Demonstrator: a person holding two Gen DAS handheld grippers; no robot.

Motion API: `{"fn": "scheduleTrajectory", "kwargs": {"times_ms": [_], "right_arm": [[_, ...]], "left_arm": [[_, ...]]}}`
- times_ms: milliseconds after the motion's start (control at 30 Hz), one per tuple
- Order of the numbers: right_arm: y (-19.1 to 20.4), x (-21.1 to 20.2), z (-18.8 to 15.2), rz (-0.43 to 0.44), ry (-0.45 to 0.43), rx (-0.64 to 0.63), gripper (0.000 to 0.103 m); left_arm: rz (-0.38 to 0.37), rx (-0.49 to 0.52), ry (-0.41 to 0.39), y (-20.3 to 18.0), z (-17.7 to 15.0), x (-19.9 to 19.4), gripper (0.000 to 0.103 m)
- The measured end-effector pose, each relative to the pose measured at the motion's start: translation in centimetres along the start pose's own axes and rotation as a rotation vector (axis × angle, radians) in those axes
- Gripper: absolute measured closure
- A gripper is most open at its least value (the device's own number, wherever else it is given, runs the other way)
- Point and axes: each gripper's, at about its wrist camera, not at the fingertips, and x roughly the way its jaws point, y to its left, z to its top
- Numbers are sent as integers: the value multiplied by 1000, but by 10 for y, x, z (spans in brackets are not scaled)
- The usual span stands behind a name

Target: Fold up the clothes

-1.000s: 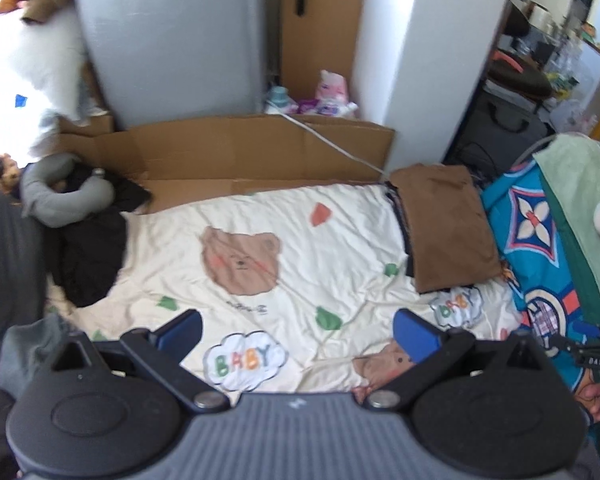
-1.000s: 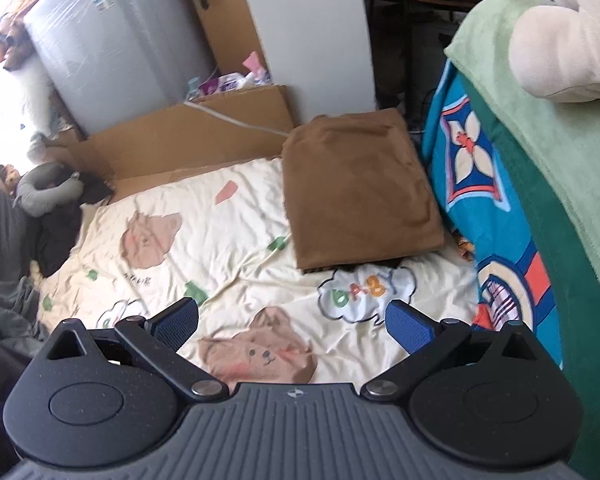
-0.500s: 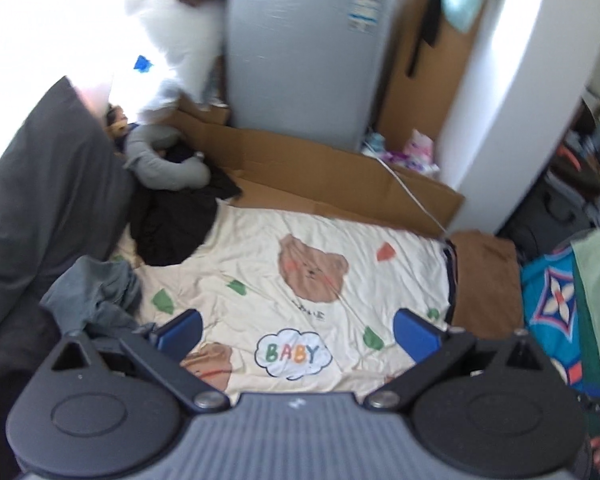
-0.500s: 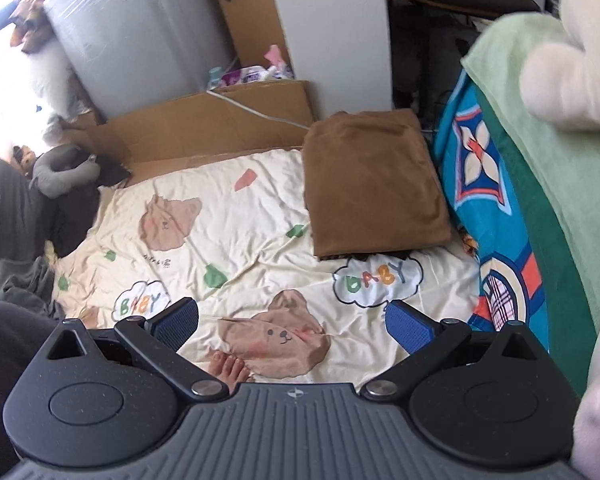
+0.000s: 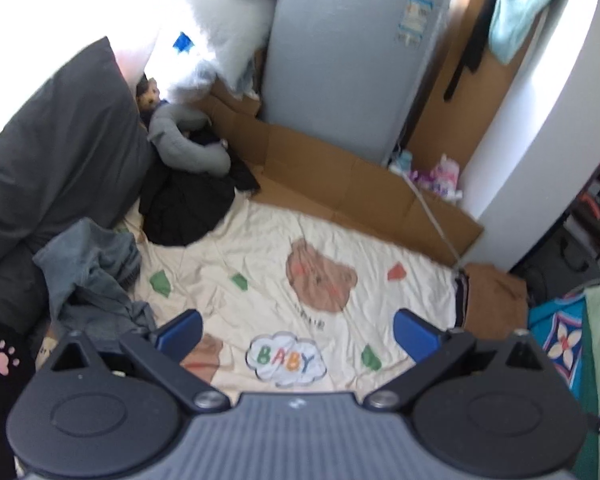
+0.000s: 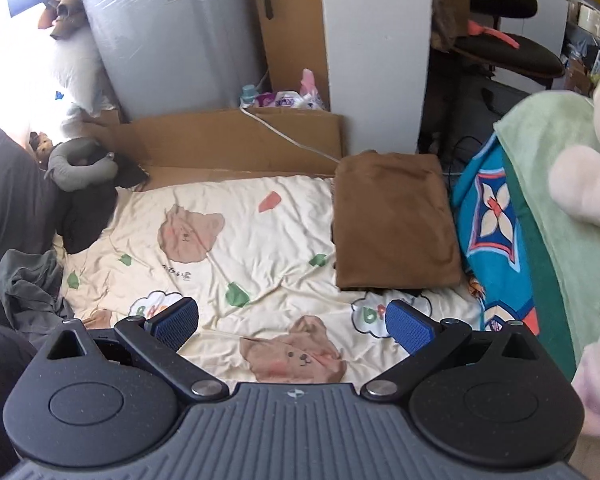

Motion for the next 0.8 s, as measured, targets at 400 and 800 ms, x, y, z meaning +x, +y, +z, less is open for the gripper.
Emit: {"fn": "scheduleTrajectory", "kwargs": {"times_ms": [400,800], "right_arm": [[86,28,3,101,-18,-99,0],[102,53,-9,88,-10,-124,1]], "left_arm": [[59,80,19,-16,-36,33,0],[96,135,19,-18,-49,53,0]]}}
